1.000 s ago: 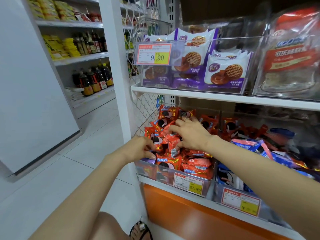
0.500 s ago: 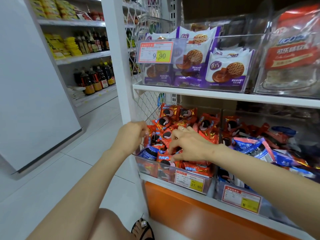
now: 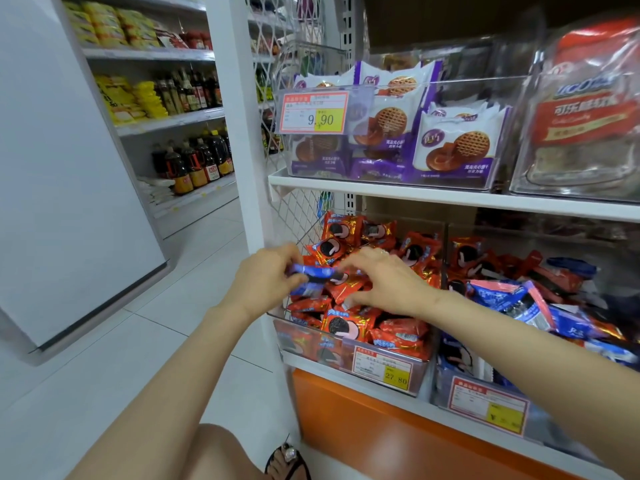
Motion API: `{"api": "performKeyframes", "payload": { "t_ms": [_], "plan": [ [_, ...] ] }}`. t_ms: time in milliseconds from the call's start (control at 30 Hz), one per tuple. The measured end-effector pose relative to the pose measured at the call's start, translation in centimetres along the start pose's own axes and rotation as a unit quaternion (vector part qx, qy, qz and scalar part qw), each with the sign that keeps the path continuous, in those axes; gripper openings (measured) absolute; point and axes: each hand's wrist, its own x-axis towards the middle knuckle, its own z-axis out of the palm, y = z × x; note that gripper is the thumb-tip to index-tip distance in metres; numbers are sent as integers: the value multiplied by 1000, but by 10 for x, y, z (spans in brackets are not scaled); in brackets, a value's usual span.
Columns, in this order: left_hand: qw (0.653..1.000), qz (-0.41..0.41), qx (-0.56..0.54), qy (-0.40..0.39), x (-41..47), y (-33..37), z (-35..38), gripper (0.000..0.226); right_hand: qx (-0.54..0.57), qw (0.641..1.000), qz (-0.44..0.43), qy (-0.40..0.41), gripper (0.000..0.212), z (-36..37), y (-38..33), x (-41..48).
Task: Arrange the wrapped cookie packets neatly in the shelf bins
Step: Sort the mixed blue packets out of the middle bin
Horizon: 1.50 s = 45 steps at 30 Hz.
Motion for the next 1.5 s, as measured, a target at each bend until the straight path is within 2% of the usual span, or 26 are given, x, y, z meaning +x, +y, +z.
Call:
{"api": "performKeyframes", "payload": {
  "t_ms": [67, 100, 167, 267, 367, 400, 467, 567, 633, 700, 800, 1033, 1133, 1233, 1300, 1367, 1433, 1500],
  "plan": [
    [989, -8, -137, 64, 1, 8, -7, 15, 145, 988, 28, 38, 68, -7, -2, 2],
    [979, -3, -191, 73, 0, 14, -9, 15, 207, 977, 35, 41, 69, -10, -3, 3],
    [964, 9, -255, 70, 0, 23, -6, 14, 279, 958, 32, 55, 56, -11, -5, 4],
    [948, 2, -313, 60, 1, 27, 2, 15, 285, 952, 45, 105, 31, -14, -3, -1],
    [933, -45, -341, 109, 8, 20, 7, 10, 240, 957, 85, 142, 25, -25, 6, -12],
    [936, -56, -331, 105, 10, 18, 9, 10, 227, 957, 97, 152, 25, -29, 11, -17],
    [959, -40, -280, 35, 10, 18, 16, 18, 214, 956, 114, 164, 24, -37, 20, -29],
    [982, 61, -158, -86, 10, 24, 35, 53, 203, 955, 128, 171, 23, -47, 29, -45],
    [979, 131, -89, -128, 12, 30, 46, 74, 183, 957, 137, 181, 25, -50, 33, -53],
    [968, 170, -11, -183, 16, 33, 54, 82, 160, 959, 145, 183, 28, -50, 36, -59],
    [955, 136, 91, -246, 17, 34, 55, 78, 134, 963, 155, 178, 29, -47, 41, -65],
    [971, 77, 141, -179, 15, 22, 41, 49, 117, 963, 159, 183, 28, -49, 51, -77],
    [980, 82, 102, -148, 11, 20, 45, 59, 113, 964, 156, 184, 30, -46, 52, -81],
    [981, 160, 4, -107, 10, 33, 51, 71, 123, 963, 148, 189, 28, -45, 51, -82],
    [968, 215, 8, -131, 12, 48, 56, 72, 130, 962, 137, 197, 28, -43, 51, -81],
    [956, 226, 64, -177, 15, 56, 62, 68, 133, 961, 137, 199, 30, -42, 51, -79],
    [953, 182, 115, -211, 18, 54, 66, 64, 138, 958, 153, 201, 33, -40, 53, -77],
    [958, 138, 143, -206, 23, 46, 65, 60, 141, 954, 165, 207, 35, -41, 57, -74]
  ]
}}
